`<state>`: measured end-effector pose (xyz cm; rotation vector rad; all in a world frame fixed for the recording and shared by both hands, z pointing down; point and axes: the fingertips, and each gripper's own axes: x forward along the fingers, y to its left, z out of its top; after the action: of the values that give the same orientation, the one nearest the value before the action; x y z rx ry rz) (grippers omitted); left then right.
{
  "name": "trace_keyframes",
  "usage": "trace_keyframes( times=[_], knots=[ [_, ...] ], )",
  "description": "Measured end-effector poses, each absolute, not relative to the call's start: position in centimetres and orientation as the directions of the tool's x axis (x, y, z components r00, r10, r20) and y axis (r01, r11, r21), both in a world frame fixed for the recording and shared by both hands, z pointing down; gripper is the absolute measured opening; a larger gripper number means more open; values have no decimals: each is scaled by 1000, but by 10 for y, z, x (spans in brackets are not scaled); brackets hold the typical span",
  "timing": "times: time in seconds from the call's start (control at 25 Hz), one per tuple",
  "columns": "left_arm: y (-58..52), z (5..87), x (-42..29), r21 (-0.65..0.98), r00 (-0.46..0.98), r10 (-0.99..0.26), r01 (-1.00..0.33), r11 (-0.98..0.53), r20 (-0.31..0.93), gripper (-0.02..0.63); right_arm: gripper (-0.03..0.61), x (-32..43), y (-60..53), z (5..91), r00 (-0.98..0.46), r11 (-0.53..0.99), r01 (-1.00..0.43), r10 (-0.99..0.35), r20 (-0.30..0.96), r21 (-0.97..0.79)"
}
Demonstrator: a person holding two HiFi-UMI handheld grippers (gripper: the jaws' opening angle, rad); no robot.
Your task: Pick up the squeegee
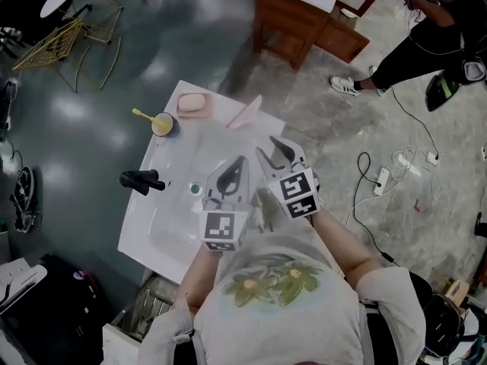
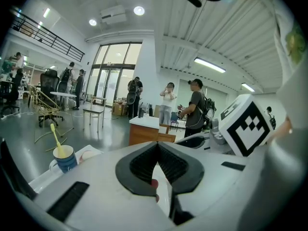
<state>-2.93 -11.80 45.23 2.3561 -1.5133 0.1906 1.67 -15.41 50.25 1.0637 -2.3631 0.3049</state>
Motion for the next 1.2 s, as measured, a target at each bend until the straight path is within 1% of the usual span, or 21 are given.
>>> trace_keyframes(
  times=[0.28, 0.8, 1.2],
  knots=[
    [-127, 470, -33, 215, 430, -846, -900, -378, 314, 9, 135, 11, -162, 534, -549, 691, -722, -583, 599, 10],
    [-149, 500, -33, 240, 447, -819, -893, -382, 360, 9, 135, 14, -191, 568, -514, 699, -714, -554, 655, 30],
    [-157, 523, -39, 255, 431, -805, -900, -353, 408, 8, 135, 14, -208, 604, -485, 711, -702, -518, 705, 39]
  ],
)
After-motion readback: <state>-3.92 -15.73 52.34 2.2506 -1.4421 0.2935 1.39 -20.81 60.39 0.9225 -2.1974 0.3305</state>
